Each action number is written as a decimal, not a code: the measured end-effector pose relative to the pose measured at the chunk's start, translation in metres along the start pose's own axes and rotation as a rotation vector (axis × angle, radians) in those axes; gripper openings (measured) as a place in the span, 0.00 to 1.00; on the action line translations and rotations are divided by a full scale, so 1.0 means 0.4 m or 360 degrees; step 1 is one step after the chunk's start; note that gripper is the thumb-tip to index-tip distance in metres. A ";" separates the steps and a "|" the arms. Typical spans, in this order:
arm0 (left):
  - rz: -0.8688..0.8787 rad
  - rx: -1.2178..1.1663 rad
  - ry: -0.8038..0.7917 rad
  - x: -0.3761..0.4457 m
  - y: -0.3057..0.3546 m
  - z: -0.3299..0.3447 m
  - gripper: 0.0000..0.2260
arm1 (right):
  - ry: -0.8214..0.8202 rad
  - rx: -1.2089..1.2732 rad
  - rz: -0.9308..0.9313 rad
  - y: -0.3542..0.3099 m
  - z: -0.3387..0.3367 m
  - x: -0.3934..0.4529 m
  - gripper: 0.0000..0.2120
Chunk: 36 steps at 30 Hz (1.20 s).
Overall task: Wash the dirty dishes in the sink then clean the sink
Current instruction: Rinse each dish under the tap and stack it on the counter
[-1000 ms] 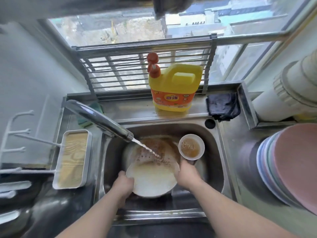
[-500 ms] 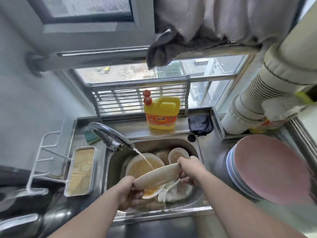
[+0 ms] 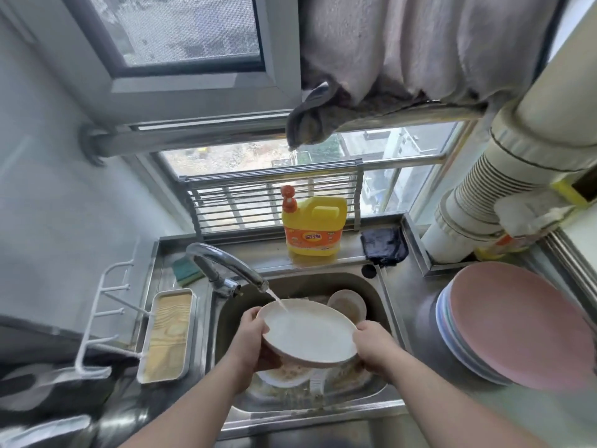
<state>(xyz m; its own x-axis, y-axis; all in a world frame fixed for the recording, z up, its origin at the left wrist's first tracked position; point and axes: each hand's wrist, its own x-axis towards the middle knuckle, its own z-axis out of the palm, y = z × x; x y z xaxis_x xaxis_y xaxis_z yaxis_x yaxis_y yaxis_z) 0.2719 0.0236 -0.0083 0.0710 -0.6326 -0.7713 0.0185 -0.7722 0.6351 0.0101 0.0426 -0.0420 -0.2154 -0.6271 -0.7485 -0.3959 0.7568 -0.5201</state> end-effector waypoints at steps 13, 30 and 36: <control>0.0151 0.0237 0.0195 -0.006 -0.045 -0.087 0.23 | -0.0010 -0.0117 -0.0193 -0.065 0.134 -0.011 0.17; -0.0424 0.0019 -0.0067 0.092 -0.107 0.040 0.28 | 0.0425 -0.0302 -0.0525 -0.038 -0.032 -0.002 0.20; -0.0447 0.0046 -0.0126 0.086 -0.117 0.072 0.26 | 0.0498 -0.0251 -0.0396 -0.048 -0.081 -0.022 0.13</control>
<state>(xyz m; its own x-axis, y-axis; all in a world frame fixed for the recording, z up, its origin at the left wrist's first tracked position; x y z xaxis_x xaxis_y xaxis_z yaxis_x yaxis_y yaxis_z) 0.2446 0.0364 -0.0657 -0.0110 -0.3954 -0.9185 -0.0018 -0.9185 0.3954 -0.0092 0.0275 -0.0121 -0.3472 -0.8310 -0.4346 -0.5963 0.5534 -0.5816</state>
